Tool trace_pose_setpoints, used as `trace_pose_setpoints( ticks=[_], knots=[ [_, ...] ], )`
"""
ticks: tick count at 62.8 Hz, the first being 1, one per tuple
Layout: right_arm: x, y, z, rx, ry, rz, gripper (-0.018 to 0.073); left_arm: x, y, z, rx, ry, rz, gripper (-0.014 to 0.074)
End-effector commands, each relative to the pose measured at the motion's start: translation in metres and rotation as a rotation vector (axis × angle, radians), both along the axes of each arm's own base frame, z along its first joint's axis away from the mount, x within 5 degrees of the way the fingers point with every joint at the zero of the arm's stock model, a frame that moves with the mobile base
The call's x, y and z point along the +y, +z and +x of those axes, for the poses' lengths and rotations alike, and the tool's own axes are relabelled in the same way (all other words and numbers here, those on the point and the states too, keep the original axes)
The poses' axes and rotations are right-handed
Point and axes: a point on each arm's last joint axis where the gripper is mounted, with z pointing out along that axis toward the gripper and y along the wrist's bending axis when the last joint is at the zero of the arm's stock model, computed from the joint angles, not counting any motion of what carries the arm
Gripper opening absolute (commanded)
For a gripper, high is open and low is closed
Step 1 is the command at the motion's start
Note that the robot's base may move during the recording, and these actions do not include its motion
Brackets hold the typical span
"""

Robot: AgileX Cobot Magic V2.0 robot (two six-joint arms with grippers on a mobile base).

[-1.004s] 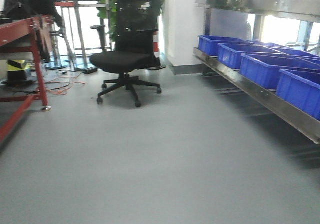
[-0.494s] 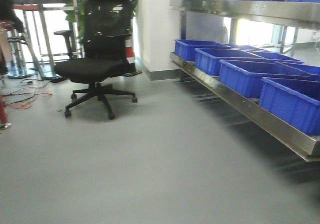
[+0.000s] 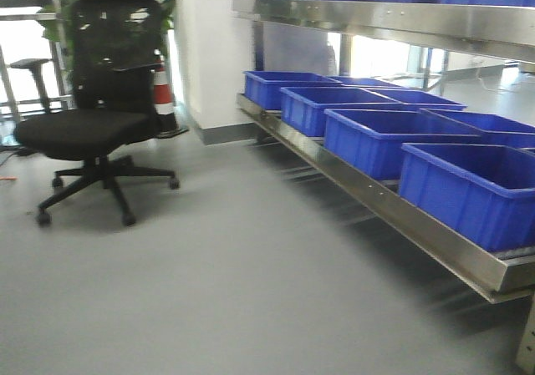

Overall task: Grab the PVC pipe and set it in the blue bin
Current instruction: 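Drive up to the steel shelf holding the blue bins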

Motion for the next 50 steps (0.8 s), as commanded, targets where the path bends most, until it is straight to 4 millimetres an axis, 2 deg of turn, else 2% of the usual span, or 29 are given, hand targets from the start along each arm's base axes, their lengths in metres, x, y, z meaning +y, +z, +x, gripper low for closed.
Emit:
trace_pose_setpoints(
  ticks=[1, 50],
  knots=[
    [-0.0007, 0.0032, -0.0013, -0.038, -0.009, 0.000, -0.0162, -0.0001, 0.0042, -0.0014, -0.038, -0.001, -0.004, -0.0111],
    [-0.0008, 0.0035, -0.0013, -0.041, -0.010, 0.000, -0.0162, -0.0001, 0.0042, -0.0014, -0.038, -0.001, -0.004, -0.0111]
  ],
)
